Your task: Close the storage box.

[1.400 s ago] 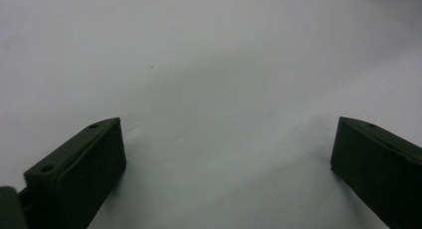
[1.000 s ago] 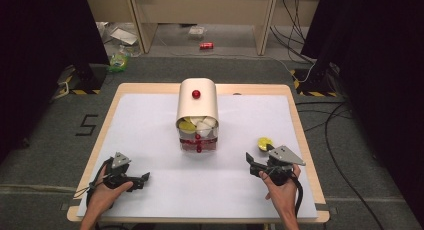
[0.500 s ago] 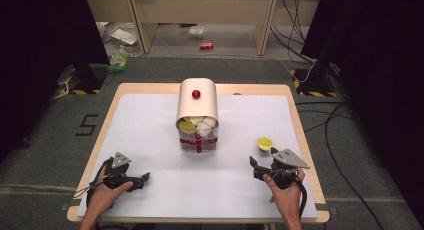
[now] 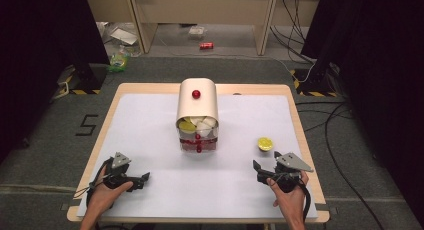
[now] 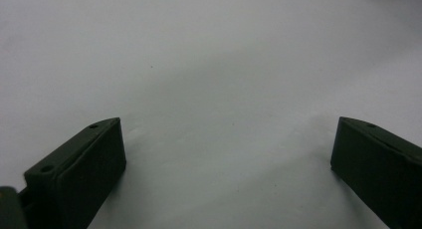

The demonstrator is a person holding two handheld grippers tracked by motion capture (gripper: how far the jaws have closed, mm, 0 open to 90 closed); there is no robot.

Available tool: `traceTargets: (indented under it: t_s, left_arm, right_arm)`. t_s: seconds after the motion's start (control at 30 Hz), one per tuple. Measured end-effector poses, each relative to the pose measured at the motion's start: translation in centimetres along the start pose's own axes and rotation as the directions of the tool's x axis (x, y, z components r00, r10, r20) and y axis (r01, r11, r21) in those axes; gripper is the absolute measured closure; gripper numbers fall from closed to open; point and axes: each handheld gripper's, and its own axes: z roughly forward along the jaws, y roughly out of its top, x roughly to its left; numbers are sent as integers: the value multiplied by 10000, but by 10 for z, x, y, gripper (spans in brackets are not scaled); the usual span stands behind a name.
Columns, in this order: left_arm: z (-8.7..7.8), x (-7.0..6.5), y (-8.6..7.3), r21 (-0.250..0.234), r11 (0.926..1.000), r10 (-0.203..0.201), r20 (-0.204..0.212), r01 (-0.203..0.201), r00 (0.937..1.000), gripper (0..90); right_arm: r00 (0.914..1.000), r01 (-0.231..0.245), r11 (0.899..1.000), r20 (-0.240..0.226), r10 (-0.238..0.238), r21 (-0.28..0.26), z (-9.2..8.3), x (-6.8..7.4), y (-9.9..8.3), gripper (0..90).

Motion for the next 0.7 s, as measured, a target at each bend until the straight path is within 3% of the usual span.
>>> traceTargets:
  t_s: [0.7]
  left_arm:
    - [0, 0, 0, 0, 10000, 4, 3, -4, 10000, 1]
  right_arm:
    - [10000, -57, 9987, -40, 59, 504, -8, -8, -15, 171]
